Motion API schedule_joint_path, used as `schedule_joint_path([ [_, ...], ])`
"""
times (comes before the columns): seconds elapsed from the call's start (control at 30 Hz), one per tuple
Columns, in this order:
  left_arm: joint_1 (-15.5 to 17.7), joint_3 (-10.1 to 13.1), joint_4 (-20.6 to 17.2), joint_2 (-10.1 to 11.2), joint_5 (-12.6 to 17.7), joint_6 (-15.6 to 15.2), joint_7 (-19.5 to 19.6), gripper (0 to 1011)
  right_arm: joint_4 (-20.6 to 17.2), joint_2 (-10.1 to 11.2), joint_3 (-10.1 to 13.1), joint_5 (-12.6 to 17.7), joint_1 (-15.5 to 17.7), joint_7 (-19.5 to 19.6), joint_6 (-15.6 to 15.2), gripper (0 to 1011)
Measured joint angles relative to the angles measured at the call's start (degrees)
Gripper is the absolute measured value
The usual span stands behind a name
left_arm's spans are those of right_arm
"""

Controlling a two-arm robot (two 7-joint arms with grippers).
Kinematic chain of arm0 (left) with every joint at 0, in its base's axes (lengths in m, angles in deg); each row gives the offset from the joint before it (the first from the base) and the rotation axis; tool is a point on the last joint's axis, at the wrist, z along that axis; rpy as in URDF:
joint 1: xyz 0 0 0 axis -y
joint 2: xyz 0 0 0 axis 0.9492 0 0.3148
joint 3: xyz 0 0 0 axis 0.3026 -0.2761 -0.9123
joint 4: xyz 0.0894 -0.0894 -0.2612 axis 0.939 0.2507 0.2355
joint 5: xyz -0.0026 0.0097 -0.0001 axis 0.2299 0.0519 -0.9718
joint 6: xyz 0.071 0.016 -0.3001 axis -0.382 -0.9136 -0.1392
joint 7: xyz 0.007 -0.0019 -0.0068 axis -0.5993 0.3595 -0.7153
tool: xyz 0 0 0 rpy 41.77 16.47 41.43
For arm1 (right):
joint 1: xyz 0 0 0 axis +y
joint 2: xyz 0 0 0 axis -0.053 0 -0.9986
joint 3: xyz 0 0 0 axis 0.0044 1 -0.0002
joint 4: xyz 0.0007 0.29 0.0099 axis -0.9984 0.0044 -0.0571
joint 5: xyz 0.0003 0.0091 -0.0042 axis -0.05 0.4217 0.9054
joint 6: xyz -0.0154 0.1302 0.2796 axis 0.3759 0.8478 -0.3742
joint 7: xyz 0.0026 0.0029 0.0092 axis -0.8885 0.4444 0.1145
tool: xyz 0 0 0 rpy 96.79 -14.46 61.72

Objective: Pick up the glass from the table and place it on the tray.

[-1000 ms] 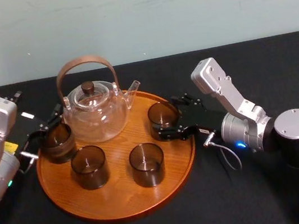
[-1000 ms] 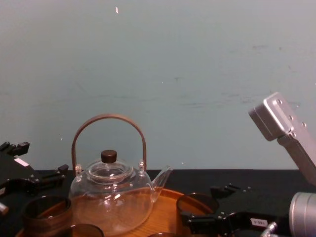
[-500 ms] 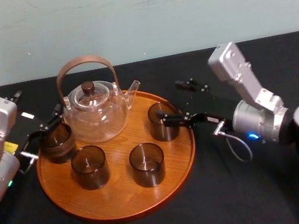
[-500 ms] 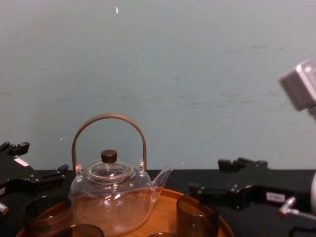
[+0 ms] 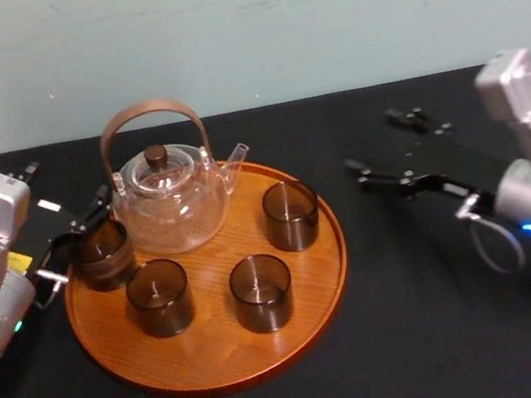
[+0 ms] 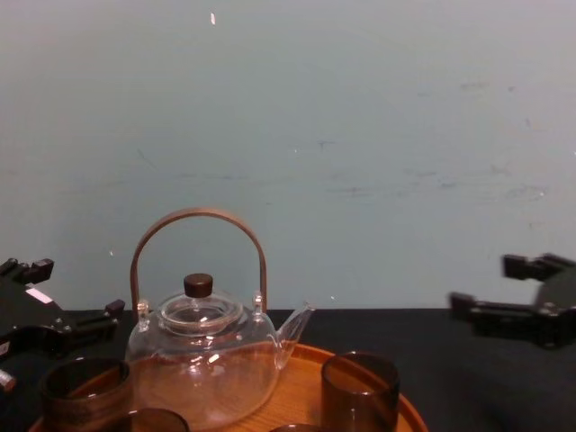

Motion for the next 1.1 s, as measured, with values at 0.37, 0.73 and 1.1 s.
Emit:
schedule_joint_path([
  [0.37,0.0,0.0,0.0,0.0,0.0,0.0,0.0,1001,0.9,2.5,5.6,1.6,5.0,2.3,4.0,1002],
  [0.73,0.0,0.0,0.0,0.0,0.0,0.0,0.0,1001,2.6,2.1,7.3,-0.3,6.3,4.3,5.2,1002],
  [1.1,0.0,0.0,0.0,0.0,0.0,0.0,0.0,1001,2.4,2.1,7.0,-0.3,6.1,4.1,5.1,1002],
])
